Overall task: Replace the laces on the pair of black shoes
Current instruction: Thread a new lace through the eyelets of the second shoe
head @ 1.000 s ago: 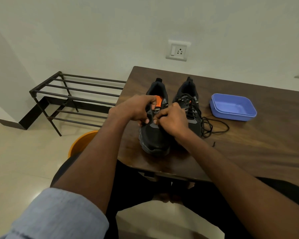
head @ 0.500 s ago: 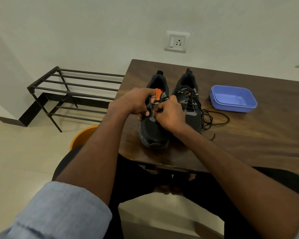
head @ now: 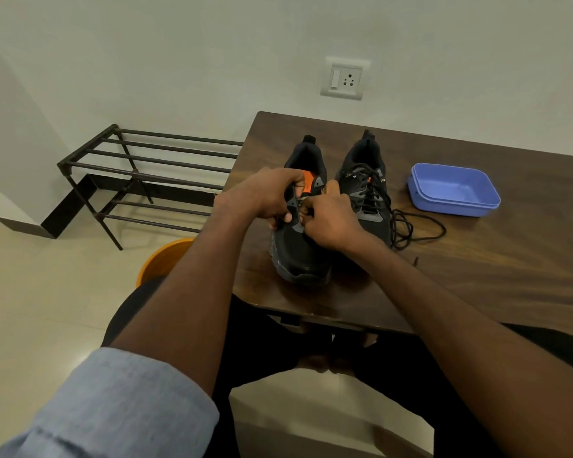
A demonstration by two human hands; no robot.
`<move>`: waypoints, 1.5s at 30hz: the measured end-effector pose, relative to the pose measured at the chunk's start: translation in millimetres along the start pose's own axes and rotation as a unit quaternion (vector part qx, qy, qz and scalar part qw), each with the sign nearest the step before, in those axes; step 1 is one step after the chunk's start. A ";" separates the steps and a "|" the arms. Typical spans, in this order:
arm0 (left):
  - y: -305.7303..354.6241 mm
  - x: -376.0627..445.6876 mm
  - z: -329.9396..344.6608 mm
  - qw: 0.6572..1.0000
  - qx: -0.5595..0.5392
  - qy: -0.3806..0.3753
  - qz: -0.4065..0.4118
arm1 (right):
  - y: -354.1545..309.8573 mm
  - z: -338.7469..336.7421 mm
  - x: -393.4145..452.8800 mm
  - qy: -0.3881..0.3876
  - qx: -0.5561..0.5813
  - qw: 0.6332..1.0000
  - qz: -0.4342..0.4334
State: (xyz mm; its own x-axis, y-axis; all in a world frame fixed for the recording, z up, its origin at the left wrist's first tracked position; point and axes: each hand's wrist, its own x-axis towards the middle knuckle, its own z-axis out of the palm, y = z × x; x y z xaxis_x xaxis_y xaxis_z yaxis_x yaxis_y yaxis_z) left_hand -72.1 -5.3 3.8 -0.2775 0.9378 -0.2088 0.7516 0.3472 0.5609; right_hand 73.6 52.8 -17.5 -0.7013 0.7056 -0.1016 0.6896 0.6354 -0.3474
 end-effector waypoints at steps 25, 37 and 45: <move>2.9 -12.1 -1.7 0.998 -0.039 0.039 -0.030 | 8.3 3.7 5.6 0.008 0.102 0.995 -0.002; 13.4 -27.8 4.6 0.994 -0.047 0.040 -0.087 | 22.2 -35.0 -4.8 -0.117 0.106 0.987 -0.017; 18.2 -50.0 -20.1 0.920 -0.315 0.231 -0.028 | 19.1 -28.1 -7.4 -0.083 0.097 0.992 0.000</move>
State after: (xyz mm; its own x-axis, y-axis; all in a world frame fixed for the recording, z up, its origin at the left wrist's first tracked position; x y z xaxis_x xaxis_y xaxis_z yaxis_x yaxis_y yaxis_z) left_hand -56.5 -45.8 40.5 -0.6393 0.7684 0.0290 0.2729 0.1915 0.9428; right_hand 97.0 68.5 2.8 -0.7323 0.6339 -0.2488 0.6536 0.5516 -0.5182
